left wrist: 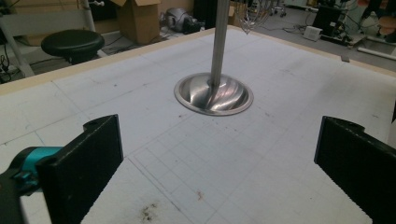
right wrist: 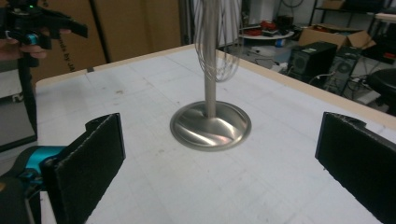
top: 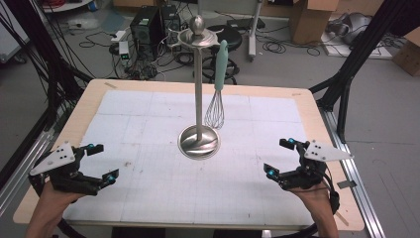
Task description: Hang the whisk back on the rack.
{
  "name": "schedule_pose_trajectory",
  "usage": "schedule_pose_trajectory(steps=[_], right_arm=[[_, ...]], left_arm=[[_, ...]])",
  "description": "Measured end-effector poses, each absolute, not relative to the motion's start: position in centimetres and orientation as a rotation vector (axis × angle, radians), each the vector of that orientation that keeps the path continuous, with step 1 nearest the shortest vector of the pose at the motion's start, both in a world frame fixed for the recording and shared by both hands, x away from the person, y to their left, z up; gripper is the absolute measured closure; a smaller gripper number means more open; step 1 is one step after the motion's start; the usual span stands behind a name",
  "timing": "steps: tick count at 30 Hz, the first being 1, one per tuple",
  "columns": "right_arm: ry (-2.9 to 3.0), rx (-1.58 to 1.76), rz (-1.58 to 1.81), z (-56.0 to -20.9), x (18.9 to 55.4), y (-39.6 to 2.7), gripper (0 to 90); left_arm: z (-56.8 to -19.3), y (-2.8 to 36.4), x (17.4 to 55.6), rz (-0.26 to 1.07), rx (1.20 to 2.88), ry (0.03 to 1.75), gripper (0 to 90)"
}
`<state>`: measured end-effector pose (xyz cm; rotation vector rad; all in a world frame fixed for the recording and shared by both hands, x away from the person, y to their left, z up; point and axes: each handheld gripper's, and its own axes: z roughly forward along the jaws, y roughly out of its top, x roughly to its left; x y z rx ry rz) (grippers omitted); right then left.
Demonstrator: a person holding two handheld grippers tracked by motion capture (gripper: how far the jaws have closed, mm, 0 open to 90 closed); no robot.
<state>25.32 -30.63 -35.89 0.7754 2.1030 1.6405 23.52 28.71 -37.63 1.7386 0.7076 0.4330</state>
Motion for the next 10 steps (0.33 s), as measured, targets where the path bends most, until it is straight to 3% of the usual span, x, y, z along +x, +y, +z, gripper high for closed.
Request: schedule_pose_trajectory(steps=[10], right_arm=[[2.089,0.818,1.639,-37.2,25.0,-31.7,0.3]], left_arm=[[-37.8,28.5,23.7,0.429,1.742,0.703,1.7]])
